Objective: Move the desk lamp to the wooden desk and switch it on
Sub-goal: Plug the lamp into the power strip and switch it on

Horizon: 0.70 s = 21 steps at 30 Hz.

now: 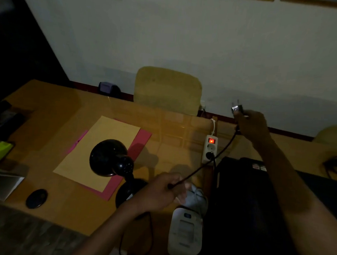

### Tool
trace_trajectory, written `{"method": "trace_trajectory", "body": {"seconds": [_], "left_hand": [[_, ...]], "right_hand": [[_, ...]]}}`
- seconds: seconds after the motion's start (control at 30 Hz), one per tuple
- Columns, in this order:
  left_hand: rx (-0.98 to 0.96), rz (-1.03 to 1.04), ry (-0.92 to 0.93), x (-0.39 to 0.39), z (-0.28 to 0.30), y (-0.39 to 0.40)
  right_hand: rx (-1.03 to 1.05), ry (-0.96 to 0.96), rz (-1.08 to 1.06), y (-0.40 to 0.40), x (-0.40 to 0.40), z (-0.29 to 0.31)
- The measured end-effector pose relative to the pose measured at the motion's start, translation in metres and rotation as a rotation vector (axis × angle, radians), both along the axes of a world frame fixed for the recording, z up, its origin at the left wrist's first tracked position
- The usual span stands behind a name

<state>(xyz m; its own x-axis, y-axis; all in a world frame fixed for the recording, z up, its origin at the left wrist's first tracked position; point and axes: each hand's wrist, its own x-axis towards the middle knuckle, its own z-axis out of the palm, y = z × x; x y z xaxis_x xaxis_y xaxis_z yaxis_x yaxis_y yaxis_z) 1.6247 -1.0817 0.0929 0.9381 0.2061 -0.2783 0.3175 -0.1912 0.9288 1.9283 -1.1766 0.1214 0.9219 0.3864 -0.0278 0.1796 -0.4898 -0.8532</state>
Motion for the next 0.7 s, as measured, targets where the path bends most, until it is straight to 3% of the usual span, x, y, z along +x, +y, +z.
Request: {"method": "trace_trajectory", "body": {"seconds": [0.07, 0.2, 0.3, 0.47, 0.6, 0.7], "left_hand": [[-0.042, 0.054, -0.060, 0.015, 0.009, 0.002], [0.167, 0.245, -0.203, 0.050, 0.009, 0.019], [0.238, 0.339, -0.211, 0.075, -0.001, 0.041], [0.407, 0.302, -0.157, 0.108, -0.015, 0.065], [0.586, 0.192, 0.032, 0.121, -0.051, 0.072], [0.539, 0.110, 0.128, 0.133, -0.081, 0.071]], "right_hand": [[-0.204, -0.054, 0.120, 0.006, 0.015, -0.014], [-0.532, -0.125, 0.342, 0.017, 0.030, -0.042], [-0.705, -0.169, 0.511, 0.022, 0.039, -0.055], [-0.793, -0.209, 0.575, 0.029, 0.055, -0.081], [-0.781, -0.213, 0.552, 0.036, 0.062, -0.105], [-0.774, -0.174, 0.572, 0.037, 0.067, -0.119]]}}
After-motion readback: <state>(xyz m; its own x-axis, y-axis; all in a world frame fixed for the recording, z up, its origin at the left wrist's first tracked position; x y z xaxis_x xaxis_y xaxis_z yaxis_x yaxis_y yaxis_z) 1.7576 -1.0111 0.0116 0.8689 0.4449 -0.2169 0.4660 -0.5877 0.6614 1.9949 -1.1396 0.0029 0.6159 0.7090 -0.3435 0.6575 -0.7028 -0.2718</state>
